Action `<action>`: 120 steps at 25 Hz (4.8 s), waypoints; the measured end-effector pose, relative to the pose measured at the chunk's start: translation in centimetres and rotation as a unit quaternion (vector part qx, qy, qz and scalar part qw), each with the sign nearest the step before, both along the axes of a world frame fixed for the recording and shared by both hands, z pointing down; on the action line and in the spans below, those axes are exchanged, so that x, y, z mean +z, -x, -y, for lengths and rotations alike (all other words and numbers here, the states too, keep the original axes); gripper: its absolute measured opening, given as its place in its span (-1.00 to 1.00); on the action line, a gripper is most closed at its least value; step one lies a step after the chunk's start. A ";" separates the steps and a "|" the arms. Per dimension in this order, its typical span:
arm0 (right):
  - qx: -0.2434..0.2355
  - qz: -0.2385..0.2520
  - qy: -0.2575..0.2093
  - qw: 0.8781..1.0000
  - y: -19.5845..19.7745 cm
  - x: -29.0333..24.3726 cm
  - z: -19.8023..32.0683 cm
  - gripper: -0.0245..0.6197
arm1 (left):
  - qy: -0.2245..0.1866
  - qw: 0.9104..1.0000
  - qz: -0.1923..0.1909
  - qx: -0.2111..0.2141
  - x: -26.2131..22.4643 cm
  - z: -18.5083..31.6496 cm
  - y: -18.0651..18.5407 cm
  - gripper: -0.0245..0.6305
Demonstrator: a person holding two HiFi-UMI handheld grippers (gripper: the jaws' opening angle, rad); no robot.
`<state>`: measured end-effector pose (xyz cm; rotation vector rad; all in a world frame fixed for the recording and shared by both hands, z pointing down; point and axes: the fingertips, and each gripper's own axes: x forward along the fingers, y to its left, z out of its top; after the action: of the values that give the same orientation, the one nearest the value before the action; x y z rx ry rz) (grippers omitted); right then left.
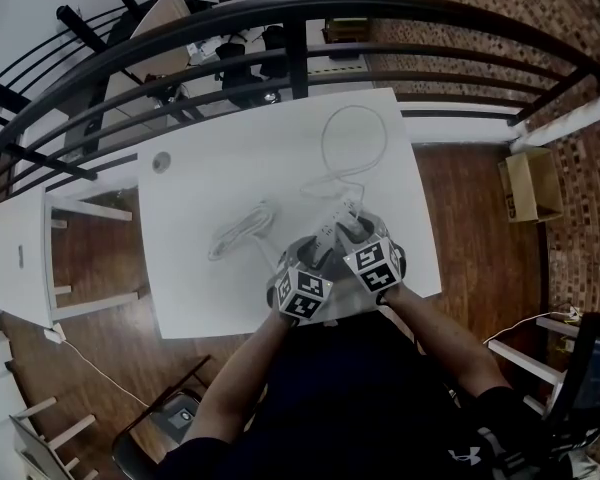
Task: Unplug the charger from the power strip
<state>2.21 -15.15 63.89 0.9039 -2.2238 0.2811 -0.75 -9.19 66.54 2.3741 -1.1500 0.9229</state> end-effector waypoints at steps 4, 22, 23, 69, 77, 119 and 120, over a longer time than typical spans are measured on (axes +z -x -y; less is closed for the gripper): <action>-0.001 0.000 -0.001 1.000 0.0 -0.2 0.0 -0.48 | 0.000 1.000 0.000 0.001 0.0 0.0 0.0 -0.37; 0.003 0.014 -0.001 1.000 -0.3 -0.3 -0.2 -0.48 | 0.000 1.000 0.002 0.003 0.1 -0.2 -0.3 -0.36; -0.003 0.009 -0.007 1.000 -0.2 -0.5 -0.2 -0.48 | 0.000 1.000 0.002 0.004 0.0 -0.2 -0.3 -0.36; 0.060 0.080 0.047 0.994 -1.5 0.4 0.0 -0.48 | -0.003 1.000 0.004 0.010 0.0 -0.4 -0.4 -0.36; 0.068 0.097 0.041 0.992 -1.7 -0.7 0.4 -0.48 | -0.004 1.000 0.004 0.009 0.0 -0.2 -0.5 -0.36; 0.228 0.178 0.252 0.923 -12.3 2.7 -5.7 -0.48 | 0.050 0.967 -0.209 -0.136 -8.9 -2.8 4.4 -0.48; 0.227 0.175 0.251 0.924 -12.2 2.8 -5.8 -0.48 | 0.051 0.967 -0.209 -0.134 -9.0 -2.9 4.3 -0.48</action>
<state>14.43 -9.34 66.65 1.1234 -2.0545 1.2548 -5.08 -6.30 57.59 2.1213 -1.1772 0.3562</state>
